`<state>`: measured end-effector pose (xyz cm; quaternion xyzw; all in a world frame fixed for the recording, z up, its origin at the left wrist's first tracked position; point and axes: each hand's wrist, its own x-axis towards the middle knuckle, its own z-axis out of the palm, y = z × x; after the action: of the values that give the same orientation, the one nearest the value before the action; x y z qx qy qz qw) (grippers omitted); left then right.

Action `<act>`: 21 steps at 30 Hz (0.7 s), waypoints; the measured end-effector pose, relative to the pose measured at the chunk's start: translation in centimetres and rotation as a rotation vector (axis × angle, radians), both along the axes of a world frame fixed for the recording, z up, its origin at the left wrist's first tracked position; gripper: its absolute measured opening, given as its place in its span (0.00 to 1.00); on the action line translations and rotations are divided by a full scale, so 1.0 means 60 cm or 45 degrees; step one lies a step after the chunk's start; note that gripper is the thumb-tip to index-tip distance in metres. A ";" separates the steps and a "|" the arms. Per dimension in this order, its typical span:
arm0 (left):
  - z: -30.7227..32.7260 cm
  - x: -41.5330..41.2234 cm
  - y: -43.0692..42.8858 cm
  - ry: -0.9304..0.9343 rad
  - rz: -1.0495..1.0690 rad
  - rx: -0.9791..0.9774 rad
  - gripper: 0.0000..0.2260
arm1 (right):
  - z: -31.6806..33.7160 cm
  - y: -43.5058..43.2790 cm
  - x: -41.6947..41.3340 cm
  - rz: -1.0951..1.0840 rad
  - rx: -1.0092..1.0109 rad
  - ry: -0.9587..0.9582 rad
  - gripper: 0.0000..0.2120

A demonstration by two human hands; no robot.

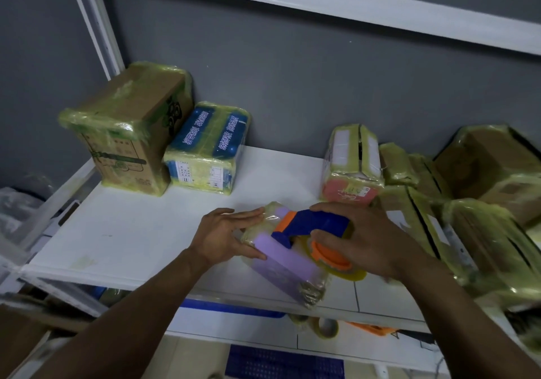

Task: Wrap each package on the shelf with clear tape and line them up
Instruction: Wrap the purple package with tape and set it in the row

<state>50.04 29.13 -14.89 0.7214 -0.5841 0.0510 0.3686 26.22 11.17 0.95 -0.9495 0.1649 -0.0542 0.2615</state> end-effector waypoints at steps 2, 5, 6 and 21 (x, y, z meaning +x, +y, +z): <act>0.003 -0.002 -0.001 -0.040 -0.002 0.022 0.38 | -0.014 -0.006 0.002 -0.034 0.033 0.004 0.15; 0.009 0.000 0.006 -0.060 -0.020 0.054 0.38 | -0.028 -0.002 0.003 -0.056 -0.010 -0.022 0.16; 0.013 0.004 0.009 -0.060 -0.027 0.063 0.38 | -0.031 0.002 0.004 -0.061 -0.011 -0.036 0.16; 0.009 0.014 0.012 0.103 -0.061 0.318 0.52 | -0.050 0.044 0.058 -0.328 0.549 -0.169 0.18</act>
<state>50.88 29.87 -14.34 0.7489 -0.5877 -0.0602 0.3002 29.70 13.82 -2.08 -0.8372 0.2747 -0.1129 0.4592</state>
